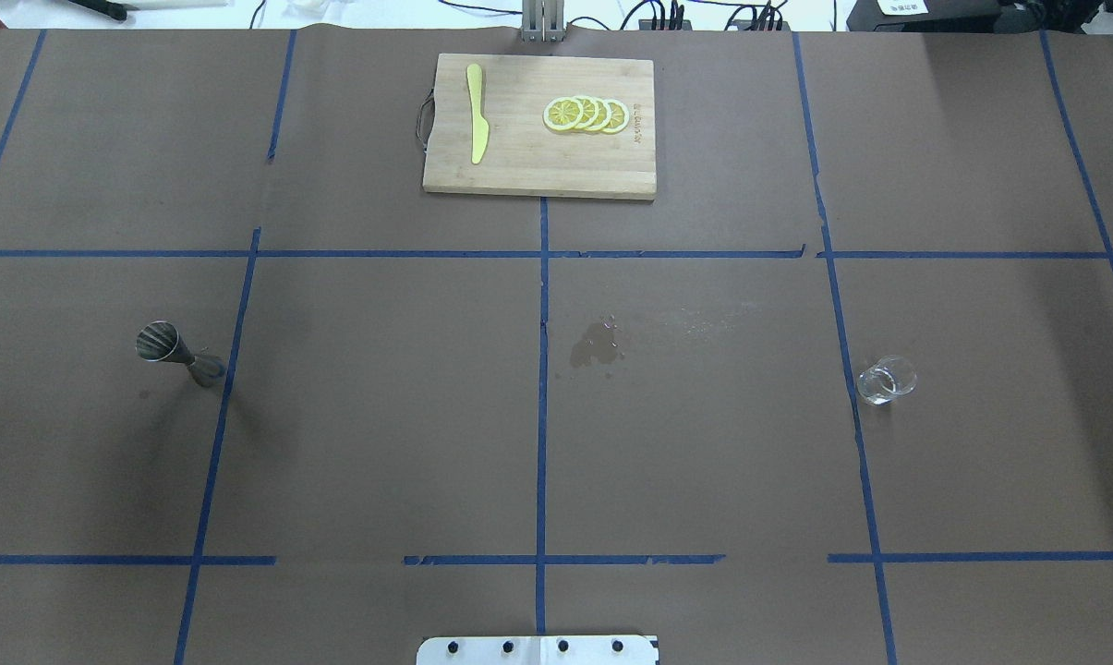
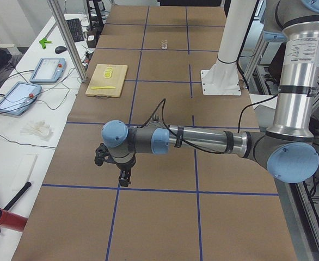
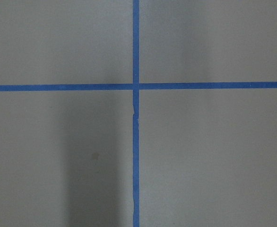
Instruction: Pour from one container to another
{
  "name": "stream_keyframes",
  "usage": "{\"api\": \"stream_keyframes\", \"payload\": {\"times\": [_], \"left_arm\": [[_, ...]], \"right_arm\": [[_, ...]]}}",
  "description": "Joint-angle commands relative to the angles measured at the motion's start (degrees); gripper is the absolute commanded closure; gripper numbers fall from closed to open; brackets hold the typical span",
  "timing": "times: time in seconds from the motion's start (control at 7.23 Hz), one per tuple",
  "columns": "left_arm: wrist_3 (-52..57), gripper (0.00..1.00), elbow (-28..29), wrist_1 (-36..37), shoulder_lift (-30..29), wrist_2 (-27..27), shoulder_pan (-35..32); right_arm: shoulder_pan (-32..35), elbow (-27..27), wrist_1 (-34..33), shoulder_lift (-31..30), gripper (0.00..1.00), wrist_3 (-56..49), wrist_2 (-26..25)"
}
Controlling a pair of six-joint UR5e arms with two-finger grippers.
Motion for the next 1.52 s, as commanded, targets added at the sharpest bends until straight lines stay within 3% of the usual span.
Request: {"api": "stream_keyframes", "payload": {"times": [0.0,0.28,0.41,0.83,1.11,1.24,1.38], "left_arm": [[-0.24,0.00,-0.79,-0.09,-0.20,0.00,0.06],[-1.64,0.00,-7.00,-0.09,-0.29,0.00,0.15],[-7.48,0.00,-13.13,-0.09,-0.37,0.17,1.72],[-16.89,0.00,-26.94,0.17,1.20,2.53,9.70],[-40.19,0.00,-39.67,-0.52,2.43,11.21,23.29],[-48.24,0.00,-42.34,-5.40,2.78,15.16,29.10],[-58.41,0.00,-43.50,-11.89,6.88,21.47,37.51]], "right_arm": [[0.00,0.01,0.09,0.17,0.00,0.11,-0.17],[0.00,0.19,0.09,0.17,0.00,0.28,-0.09],[0.00,0.71,0.17,0.26,0.00,0.28,-0.09],[-0.09,1.59,0.26,0.35,0.00,0.28,-0.18],[-0.09,2.65,0.35,1.75,0.00,0.28,-0.09],[-0.09,2.91,0.44,1.84,0.00,0.28,0.17],[-0.70,3.17,0.44,1.84,0.00,0.28,1.05]]}}
